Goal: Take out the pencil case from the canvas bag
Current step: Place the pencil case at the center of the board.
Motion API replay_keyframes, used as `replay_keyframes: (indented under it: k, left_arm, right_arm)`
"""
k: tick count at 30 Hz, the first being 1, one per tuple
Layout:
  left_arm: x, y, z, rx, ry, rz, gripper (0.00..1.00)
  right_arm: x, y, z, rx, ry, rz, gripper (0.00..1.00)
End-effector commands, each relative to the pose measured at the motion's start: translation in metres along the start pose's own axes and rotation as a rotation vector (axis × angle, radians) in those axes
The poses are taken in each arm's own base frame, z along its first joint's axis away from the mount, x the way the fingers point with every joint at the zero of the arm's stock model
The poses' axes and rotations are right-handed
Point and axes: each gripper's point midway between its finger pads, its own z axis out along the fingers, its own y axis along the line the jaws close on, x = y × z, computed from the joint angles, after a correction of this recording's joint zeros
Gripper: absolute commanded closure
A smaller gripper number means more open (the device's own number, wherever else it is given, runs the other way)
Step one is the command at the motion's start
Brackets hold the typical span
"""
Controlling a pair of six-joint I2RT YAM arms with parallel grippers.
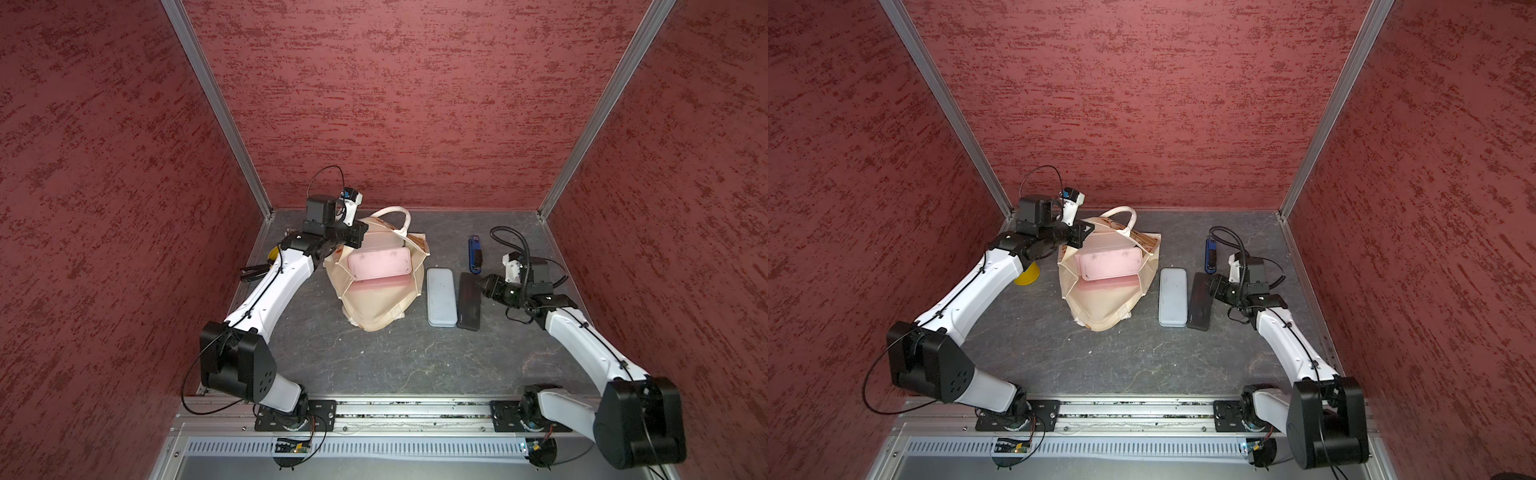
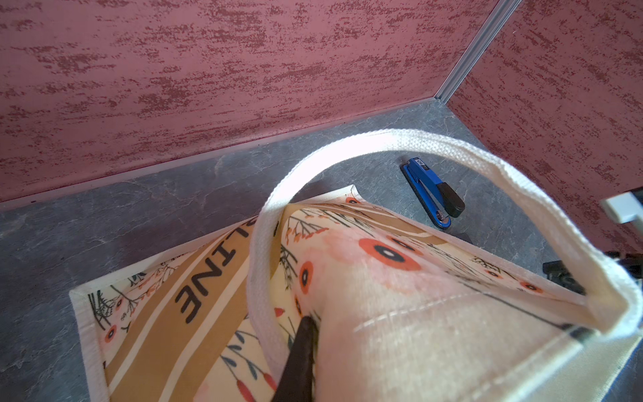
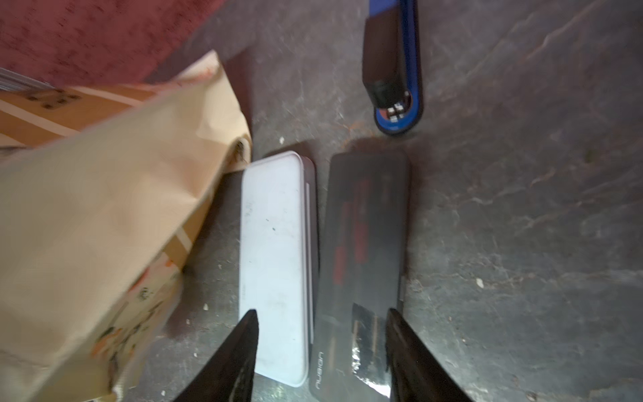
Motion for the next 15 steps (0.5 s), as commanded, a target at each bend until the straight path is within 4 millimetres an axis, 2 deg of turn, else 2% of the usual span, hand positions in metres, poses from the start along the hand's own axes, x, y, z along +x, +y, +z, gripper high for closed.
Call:
replay_keyframes:
  k: [1, 7, 10, 15]
  left_arm:
    - [-0.003, -0.018, 0.003, 0.067, -0.003, -0.010, 1.00]
    - [0.004, -0.022, 0.011, 0.077, 0.023, -0.009, 1.00]
    - [0.007, -0.021, 0.015, 0.073, 0.033, -0.013, 1.00]
    - [0.008, -0.021, 0.017, 0.075, 0.038, -0.014, 1.00]
  right_arm:
    - [-0.023, 0.027, -0.020, -0.040, -0.077, -0.004, 0.42]
    - [-0.034, 0.066, -0.038, -0.061, -0.103, -0.098, 0.43]
    - [-0.038, 0.091, -0.047, -0.095, -0.125, -0.153, 0.44]
    - [-0.038, 0.146, -0.054, -0.181, -0.140, -0.279, 0.44]
